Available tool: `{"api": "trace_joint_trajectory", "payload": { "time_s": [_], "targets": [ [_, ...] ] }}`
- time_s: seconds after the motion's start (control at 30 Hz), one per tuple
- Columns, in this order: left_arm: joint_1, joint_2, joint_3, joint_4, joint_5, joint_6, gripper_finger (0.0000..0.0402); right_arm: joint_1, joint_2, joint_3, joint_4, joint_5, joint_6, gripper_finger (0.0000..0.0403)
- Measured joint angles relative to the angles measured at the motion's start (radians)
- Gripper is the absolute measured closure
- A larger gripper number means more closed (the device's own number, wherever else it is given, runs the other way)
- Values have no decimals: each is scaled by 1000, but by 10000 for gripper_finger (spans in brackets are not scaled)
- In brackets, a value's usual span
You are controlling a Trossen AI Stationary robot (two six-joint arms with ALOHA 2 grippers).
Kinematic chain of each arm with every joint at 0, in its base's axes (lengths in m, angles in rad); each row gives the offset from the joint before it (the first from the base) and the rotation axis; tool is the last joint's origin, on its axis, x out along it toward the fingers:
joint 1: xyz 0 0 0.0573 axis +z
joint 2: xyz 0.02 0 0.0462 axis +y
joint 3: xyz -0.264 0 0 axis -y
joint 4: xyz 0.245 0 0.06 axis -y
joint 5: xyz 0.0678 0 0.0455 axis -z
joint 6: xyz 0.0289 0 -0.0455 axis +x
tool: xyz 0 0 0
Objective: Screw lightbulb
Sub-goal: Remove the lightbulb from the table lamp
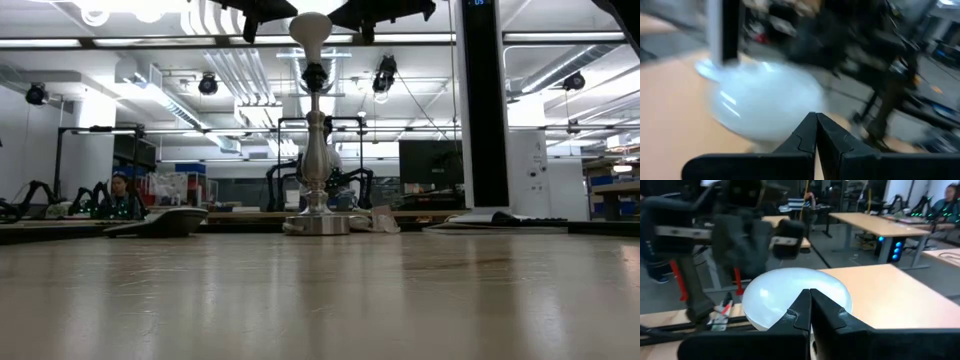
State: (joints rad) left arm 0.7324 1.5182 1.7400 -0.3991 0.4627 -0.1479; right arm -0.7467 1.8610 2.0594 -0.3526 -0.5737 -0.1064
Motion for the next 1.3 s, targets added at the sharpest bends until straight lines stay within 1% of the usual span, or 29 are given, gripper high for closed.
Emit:
{"api": "trace_joint_trajectory", "payload": {
  "time_s": [0.07,0.23,0.4,0.47,0.63,0.83,0.9,1.03,1.17,1.23,1.3],
  "targets": [
    [-3,4,-6,-25,28,-8,401,0,2,-12,34,16,11,403],
    [-7,10,-4,-8,25,-8,401,0,2,-28,71,11,44,403],
    [-5,4,0,27,13,6,401,0,2,-28,70,4,55,403],
    [-3,-5,16,36,-19,30,401,0,2,-28,70,2,55,403],
    [3,-17,27,33,-160,120,401,0,-3,-7,63,-1,81,403],
    [11,-10,26,59,-331,150,401,0,-6,49,30,1,131,403],
    [13,-1,25,60,-370,148,401,-2,-4,70,13,2,149,403],
    [14,4,23,60,-376,119,401,-2,-5,115,-58,6,158,403],
    [26,3,23,59,-374,46,401,-4,-12,156,-128,5,143,403],
    [33,3,23,58,-339,16,401,-4,-13,176,-164,6,127,403],
    [41,2,23,49,-260,6,401,-4,-14,198,-204,16,106,403]
  ]
}}
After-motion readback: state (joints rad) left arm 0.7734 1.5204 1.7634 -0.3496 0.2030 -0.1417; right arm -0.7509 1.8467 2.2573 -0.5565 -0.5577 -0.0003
